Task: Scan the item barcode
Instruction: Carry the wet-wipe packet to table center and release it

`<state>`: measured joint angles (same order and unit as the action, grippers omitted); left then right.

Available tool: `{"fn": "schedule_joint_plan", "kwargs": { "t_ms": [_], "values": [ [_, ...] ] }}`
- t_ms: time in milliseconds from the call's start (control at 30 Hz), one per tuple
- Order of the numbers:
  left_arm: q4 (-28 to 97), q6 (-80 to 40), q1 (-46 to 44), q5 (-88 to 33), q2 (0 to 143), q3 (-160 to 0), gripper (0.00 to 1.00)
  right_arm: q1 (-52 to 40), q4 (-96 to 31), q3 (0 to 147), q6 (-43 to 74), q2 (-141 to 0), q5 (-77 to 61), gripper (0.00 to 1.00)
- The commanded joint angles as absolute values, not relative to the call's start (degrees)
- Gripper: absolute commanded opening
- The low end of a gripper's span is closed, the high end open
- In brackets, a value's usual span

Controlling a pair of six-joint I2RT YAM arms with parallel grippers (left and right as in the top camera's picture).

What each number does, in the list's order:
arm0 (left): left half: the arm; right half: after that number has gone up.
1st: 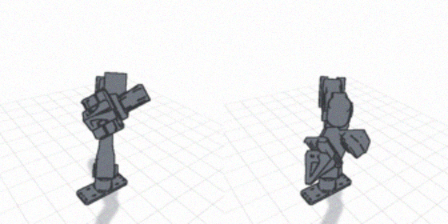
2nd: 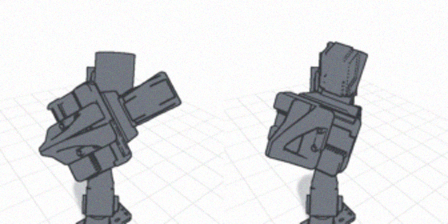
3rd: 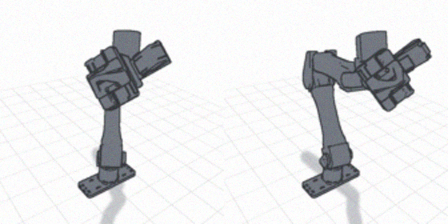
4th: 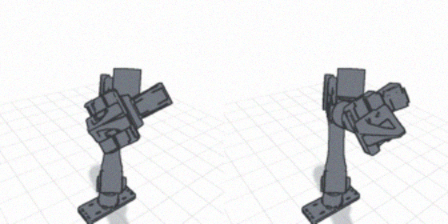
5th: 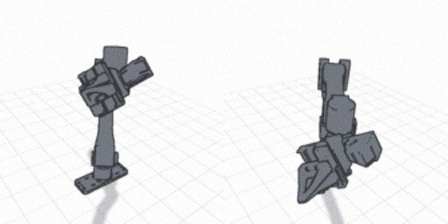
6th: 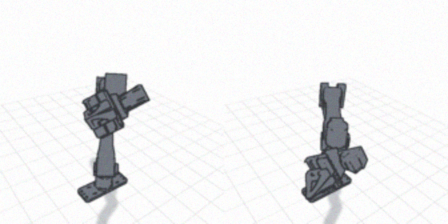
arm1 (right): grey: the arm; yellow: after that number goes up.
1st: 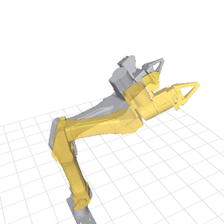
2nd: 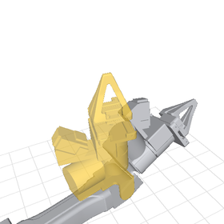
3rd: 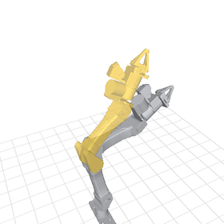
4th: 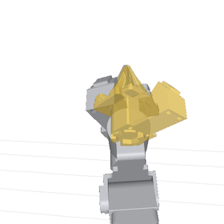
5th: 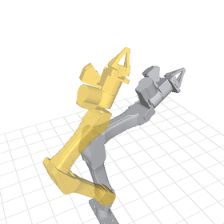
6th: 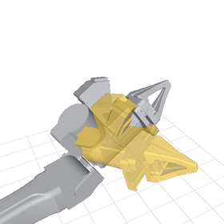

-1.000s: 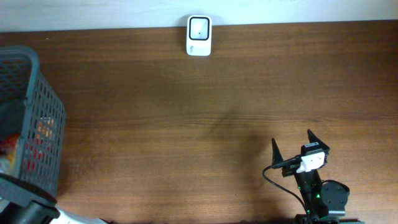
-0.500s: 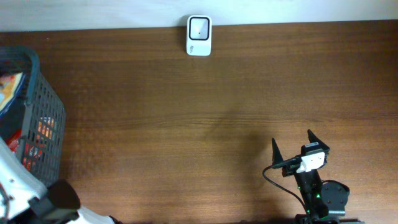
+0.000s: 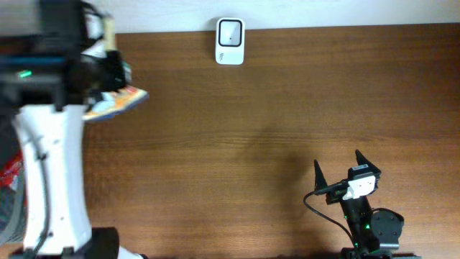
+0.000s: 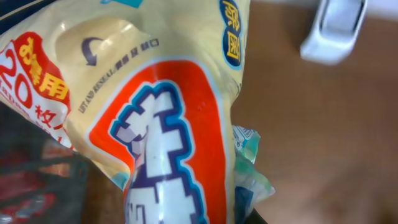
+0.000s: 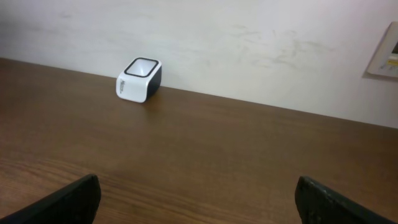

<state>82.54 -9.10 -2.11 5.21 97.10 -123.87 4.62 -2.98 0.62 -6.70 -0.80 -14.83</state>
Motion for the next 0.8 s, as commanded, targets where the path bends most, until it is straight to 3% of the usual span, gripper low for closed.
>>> {"fn": "schedule_joint_plan", "kwargs": {
  "t_ms": [0, 267, 300, 367, 467, 500, 667, 767],
  "values": [
    [78.78, -8.03, -7.25, 5.34, 99.50, -111.37, 0.00, 4.49, -3.25, 0.32, -7.05, -0.36, -14.52, 0.99],
    [49.91, -8.01, -13.80, 5.34, 100.40, -78.46, 0.01, 4.49, -3.25, 0.32, -7.05, -0.36, -14.52, 0.99],
    [46.24, -8.01, -14.11, 5.37, 100.40, -75.66, 0.05, 4.49, -3.25, 0.32, -7.05, -0.36, -14.52, 0.99],
    [39.99, -8.01, -14.50, 5.37, 100.40, -70.81, 0.33, 4.49, -3.25, 0.32, -7.05, -0.36, -14.50, 0.99],
    [37.04, -8.01, -14.59, 5.50, 100.40, -68.49, 0.65, 4.49, -3.25, 0.32, -7.05, -0.36, -14.52, 0.99],
    [36.62, -7.99, -14.59, 5.87, 100.38, -68.53, 0.68, 4.49, -3.25, 0.32, -7.05, -0.36, -14.52, 0.99],
    [36.77, -7.51, -14.57, 7.38, 100.20, -72.58, 0.69, 4.49, -3.25, 0.32, -7.05, -0.36, -14.50, 0.99],
    [37.82, -7.14, -14.57, 7.38, 100.05, -76.58, 0.61, 4.49, -3.25, 0.32, -7.05, -0.36, -14.50, 0.99]
  ]
}}
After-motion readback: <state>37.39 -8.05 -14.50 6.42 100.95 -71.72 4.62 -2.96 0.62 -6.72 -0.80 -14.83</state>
